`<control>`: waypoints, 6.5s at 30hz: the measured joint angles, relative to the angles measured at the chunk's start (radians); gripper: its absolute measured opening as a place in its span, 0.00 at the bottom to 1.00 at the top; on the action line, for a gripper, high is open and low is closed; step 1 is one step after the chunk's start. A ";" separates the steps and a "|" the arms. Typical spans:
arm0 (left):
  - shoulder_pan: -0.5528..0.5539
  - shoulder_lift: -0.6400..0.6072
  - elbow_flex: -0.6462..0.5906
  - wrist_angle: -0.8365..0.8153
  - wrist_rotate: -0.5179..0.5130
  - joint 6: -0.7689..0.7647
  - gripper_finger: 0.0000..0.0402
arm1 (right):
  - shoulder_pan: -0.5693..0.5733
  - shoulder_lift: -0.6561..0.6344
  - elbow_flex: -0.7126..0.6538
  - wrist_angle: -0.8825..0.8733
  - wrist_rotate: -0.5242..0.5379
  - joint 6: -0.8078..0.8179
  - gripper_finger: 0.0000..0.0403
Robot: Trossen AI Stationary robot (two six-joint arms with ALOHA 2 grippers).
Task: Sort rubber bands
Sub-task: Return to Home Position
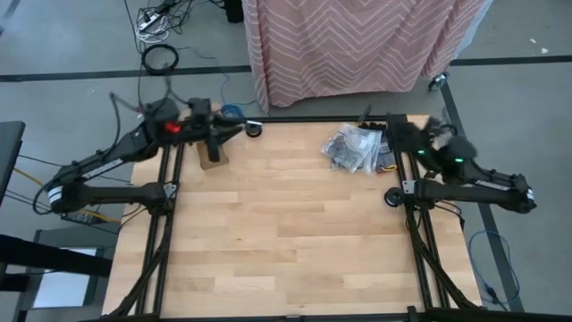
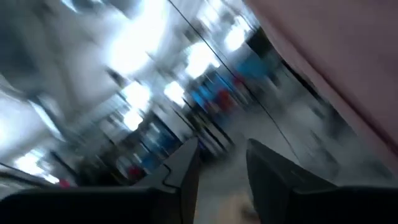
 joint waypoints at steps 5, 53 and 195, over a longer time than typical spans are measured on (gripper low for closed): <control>0.007 -0.129 -0.058 0.033 -0.014 -0.040 0.30 | 0.000 -0.147 0.000 0.197 -0.045 -0.185 0.29; 0.011 -0.851 -0.684 0.096 -0.136 -0.534 0.30 | -0.011 -0.281 -0.355 0.458 -0.397 0.127 0.22; 0.009 -0.849 -0.810 -0.020 -0.250 -0.536 0.30 | -0.010 -0.280 -0.438 0.258 -0.501 0.281 0.22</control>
